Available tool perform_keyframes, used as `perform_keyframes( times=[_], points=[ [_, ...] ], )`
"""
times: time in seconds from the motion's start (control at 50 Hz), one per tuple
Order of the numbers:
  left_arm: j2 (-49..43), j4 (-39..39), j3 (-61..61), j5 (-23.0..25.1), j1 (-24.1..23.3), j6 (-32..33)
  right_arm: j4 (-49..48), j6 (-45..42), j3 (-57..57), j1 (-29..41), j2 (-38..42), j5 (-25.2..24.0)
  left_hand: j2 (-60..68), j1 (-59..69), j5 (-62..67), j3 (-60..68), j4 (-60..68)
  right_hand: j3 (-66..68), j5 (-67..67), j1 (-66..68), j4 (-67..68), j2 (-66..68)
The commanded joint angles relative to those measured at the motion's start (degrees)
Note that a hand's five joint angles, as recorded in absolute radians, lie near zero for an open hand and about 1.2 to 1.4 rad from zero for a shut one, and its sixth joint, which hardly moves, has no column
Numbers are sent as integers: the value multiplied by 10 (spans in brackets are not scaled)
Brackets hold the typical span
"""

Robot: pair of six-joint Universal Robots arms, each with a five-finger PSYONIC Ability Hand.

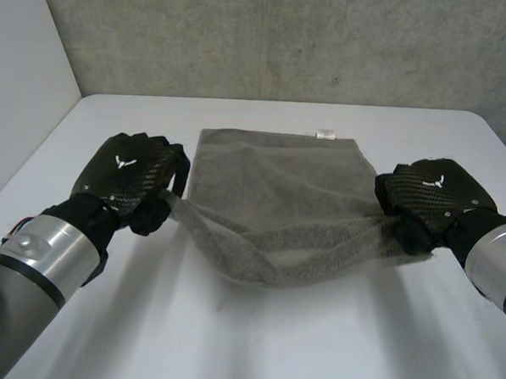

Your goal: Fold the towel.

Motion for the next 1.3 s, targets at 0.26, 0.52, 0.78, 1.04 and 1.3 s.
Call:
perform_keyframes(
  times=[0.26, 0.52, 0.78, 1.04, 1.3],
  points=[
    [3, -49, 53, 1, -19, -52, 41, 5, -40, -8, -106, 4, 103, 125, 116, 104, 103, 34, 44, 47, 32, 48],
    [-9, -41, 141, -3, -8, -108, 56, 58, -117, 9, -124, 1, 103, 125, 116, 104, 103, 34, 44, 47, 32, 48],
    [-160, -23, 140, 3, 63, -99, 51, 66, -147, 151, 116, 41, 103, 125, 116, 104, 103, 34, 44, 47, 32, 48],
    [-256, 25, 294, -9, 102, -102, -157, 123, -235, 213, 234, 42, 103, 125, 116, 104, 103, 34, 44, 47, 32, 48],
    [-316, 102, 335, -51, 113, -97, -138, 165, -372, 289, 414, 46, 103, 125, 116, 104, 103, 34, 44, 47, 32, 48]
  ],
)
